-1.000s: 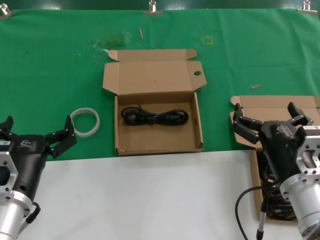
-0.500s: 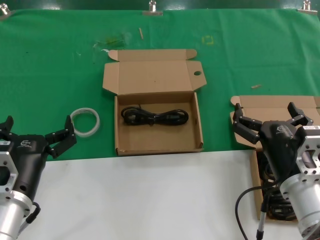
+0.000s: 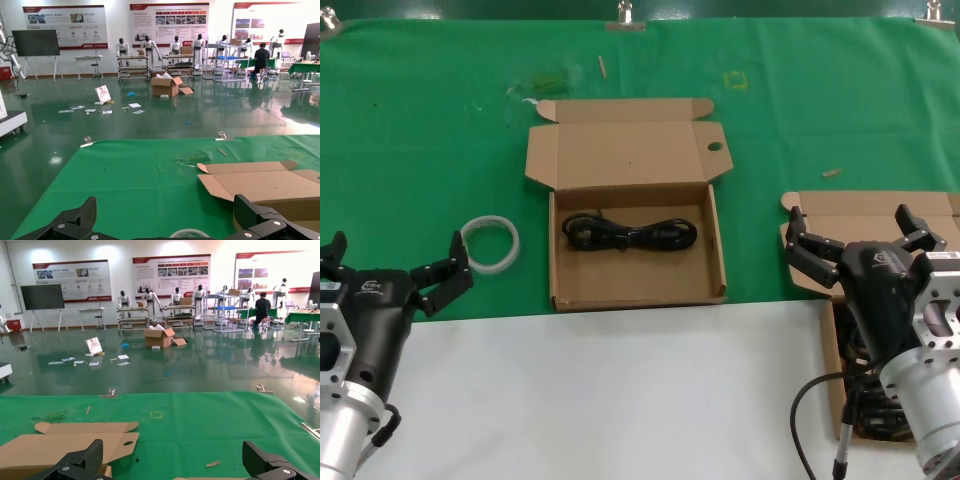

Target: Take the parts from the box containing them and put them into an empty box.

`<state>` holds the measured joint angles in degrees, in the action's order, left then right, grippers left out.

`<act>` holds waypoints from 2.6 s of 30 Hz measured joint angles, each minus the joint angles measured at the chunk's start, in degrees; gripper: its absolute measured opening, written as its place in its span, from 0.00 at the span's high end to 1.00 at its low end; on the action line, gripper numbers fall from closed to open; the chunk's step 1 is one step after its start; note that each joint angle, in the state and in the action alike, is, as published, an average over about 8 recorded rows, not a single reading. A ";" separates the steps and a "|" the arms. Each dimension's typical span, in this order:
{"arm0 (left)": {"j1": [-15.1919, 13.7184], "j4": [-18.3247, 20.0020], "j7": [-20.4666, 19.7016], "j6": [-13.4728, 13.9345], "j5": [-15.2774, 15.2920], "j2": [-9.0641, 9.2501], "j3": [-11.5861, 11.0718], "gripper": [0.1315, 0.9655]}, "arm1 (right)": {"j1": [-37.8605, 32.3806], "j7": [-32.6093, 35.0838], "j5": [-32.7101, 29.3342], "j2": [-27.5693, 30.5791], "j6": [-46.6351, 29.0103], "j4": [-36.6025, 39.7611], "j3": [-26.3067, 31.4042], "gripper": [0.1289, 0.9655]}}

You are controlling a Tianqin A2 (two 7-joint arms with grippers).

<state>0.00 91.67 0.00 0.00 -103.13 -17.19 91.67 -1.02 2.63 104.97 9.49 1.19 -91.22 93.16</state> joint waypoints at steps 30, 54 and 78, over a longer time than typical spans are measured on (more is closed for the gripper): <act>0.00 0.00 0.00 0.00 0.00 0.00 0.00 0.00 | 0.00 0.00 0.00 0.00 0.00 0.00 0.00 0.00; 0.00 0.00 0.00 0.00 0.00 0.00 0.00 0.00 | 0.00 0.00 0.00 0.00 0.00 0.00 0.00 0.00; 0.00 0.00 0.00 0.00 0.00 0.00 0.00 0.00 | 0.00 0.00 0.00 0.00 0.00 0.00 0.00 0.00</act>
<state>0.00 91.67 0.00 0.00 -103.13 -17.19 91.67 -1.02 2.63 104.97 9.49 1.19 -91.22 93.16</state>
